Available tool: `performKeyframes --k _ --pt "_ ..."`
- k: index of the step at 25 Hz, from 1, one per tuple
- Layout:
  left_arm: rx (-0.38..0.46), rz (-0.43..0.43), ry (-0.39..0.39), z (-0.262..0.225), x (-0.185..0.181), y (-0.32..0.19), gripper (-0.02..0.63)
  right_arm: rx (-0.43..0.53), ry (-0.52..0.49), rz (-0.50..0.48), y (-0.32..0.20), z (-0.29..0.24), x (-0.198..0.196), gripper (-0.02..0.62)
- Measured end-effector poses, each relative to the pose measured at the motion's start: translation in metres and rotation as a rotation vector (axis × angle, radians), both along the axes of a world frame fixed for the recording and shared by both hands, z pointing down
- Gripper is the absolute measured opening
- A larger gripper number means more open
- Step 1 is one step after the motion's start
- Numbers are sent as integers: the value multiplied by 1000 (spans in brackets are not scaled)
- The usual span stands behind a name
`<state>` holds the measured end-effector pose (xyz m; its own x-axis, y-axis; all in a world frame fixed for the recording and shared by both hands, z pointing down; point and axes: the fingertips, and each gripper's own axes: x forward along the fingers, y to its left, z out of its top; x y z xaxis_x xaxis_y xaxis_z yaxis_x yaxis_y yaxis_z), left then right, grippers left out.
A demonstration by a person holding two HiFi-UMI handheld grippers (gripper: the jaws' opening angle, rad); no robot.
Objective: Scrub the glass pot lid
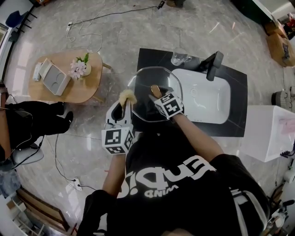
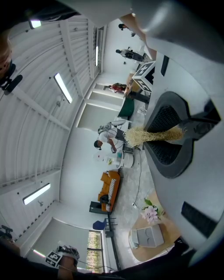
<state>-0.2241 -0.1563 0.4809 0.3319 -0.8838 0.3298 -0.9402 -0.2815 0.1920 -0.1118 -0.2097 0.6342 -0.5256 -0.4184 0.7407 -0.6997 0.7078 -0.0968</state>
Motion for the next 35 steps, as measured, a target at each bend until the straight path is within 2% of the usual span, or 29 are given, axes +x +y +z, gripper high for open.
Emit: performKeyframes --k 3,11,24,29,35 --pt "-8 3 3 3 2 0 55 5 1 -40 2 -1 0 192" --pt "-17 8 2 6 5 0 55 23 20 5 -1 -1 -1 190" --pt "-12 -26 5 5 -4 4 55 7 83 -30 0 0 0 173" --pt "-4 -41 3 -1 -10 3 55 1 52 -14 5 -11 10 173" --pt "37 -58 20 -27 -12 3 55 81 4 -23 15 -57 23 173"
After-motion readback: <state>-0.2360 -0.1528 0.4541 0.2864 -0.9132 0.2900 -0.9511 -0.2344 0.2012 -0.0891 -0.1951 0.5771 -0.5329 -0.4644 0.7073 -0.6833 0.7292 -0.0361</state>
